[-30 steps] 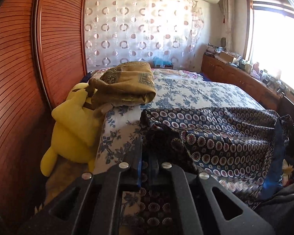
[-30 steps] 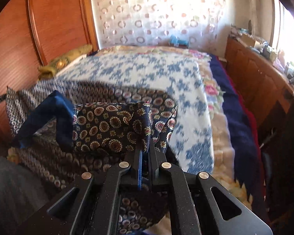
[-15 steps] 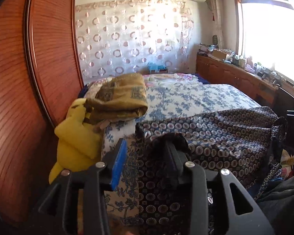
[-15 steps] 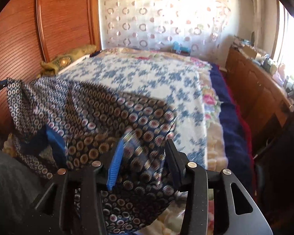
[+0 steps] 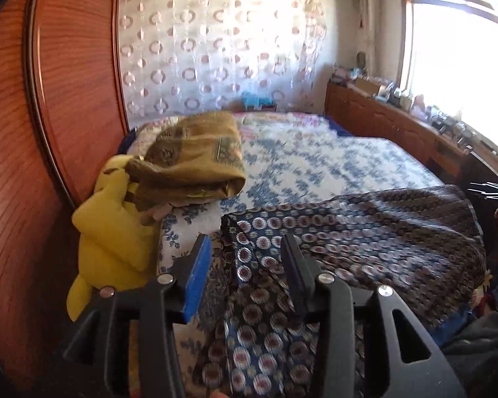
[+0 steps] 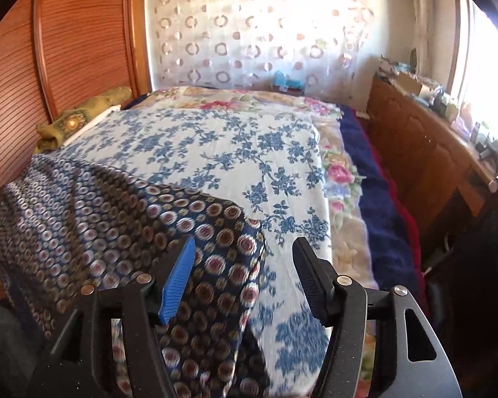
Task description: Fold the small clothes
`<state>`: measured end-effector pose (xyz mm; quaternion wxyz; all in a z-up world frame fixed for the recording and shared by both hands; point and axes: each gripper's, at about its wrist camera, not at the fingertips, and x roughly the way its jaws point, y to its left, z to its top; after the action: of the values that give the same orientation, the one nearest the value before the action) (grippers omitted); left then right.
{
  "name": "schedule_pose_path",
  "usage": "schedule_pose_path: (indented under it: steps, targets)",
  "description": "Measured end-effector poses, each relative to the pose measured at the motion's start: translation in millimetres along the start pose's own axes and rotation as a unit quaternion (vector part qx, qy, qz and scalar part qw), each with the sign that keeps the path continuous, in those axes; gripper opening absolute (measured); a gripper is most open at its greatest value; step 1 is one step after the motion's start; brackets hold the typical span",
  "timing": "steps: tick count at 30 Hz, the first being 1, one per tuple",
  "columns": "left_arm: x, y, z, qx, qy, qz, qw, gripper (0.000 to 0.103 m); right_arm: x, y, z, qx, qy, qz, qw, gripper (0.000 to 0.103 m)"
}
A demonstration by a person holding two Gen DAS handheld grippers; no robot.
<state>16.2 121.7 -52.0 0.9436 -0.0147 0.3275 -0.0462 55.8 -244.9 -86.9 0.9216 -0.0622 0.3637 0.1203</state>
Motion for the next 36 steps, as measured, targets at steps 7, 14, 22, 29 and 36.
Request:
schedule_pose_path:
  steps: [7, 14, 22, 29, 36]
  targets:
    - [65, 0, 14, 0.018, 0.063, -0.006, 0.9978, 0.042, 45, -5, -2, 0.015, 0.038, 0.015, 0.999, 0.063]
    - [110, 6, 14, 0.012, 0.125, 0.000, 0.9920, 0.042, 65, -5, -6, 0.017, 0.058, 0.019, 0.998, 0.063]
    - [125, 12, 8, 0.002, 0.129, 0.001, 0.9916, 0.051, 70, -3, -9, 0.015, 0.055, 0.015, 0.998, 0.066]
    - [131, 12, 13, -0.004, 0.125, 0.005, 0.9921, 0.055, 71, 4, -9, 0.005, 0.059, 0.015, 0.998, 0.062]
    - [128, 6, 12, -0.002, 0.115, -0.019, 0.9932, 0.028, 69, 14, -7, -0.012, 0.059, 0.059, 0.996, 0.013]
